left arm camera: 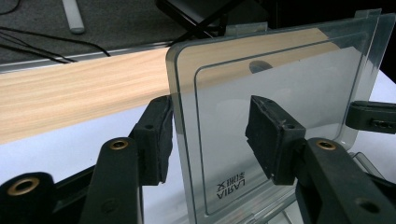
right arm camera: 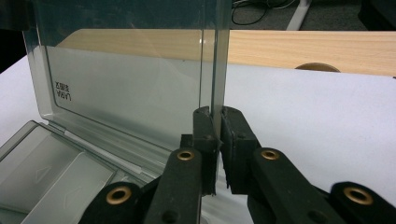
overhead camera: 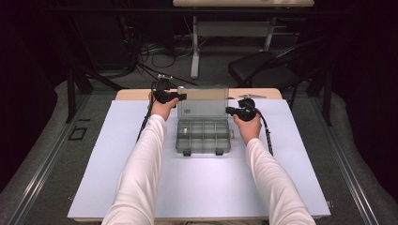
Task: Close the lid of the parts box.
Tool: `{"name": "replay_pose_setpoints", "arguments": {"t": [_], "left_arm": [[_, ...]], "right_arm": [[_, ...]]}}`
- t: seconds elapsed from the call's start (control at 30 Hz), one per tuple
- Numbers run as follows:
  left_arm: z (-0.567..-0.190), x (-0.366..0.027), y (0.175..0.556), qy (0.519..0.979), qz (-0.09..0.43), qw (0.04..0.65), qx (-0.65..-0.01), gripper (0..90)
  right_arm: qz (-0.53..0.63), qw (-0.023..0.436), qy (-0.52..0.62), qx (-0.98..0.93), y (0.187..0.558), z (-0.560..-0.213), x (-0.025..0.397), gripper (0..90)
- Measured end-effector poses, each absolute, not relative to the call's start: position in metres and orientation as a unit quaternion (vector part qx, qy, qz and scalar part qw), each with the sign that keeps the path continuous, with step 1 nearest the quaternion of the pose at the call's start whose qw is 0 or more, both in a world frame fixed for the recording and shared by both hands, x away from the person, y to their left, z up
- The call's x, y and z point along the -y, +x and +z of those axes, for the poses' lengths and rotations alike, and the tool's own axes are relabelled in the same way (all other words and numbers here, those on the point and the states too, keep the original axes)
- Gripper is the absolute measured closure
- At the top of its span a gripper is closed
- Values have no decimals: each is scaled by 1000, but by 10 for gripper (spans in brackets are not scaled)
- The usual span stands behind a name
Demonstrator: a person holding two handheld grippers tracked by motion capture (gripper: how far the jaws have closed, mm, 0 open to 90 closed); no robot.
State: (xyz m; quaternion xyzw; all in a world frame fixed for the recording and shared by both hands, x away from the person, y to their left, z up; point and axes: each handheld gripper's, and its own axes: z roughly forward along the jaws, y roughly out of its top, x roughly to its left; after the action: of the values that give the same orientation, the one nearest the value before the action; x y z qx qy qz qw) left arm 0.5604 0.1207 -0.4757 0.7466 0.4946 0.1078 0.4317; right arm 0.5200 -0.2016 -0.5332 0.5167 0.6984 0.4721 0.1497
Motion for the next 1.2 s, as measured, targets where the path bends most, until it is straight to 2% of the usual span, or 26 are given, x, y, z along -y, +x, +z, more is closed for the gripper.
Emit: {"name": "replay_pose_setpoints", "arguments": {"t": [0.33,0.5,0.8,1.2], "left_arm": [[-477,-124,560,744,114,434,-495,592],[-478,-127,560,738,120,437,-500,698],[-478,-129,558,738,135,431,-501,830],[-480,-129,552,731,141,444,-498,843]], "right_arm": [[473,150,517,-698,520,-533,202,855],[474,151,516,-697,519,-534,202,855],[476,153,514,-697,519,-534,202,855],[477,157,509,-699,518,-534,202,845]]}}
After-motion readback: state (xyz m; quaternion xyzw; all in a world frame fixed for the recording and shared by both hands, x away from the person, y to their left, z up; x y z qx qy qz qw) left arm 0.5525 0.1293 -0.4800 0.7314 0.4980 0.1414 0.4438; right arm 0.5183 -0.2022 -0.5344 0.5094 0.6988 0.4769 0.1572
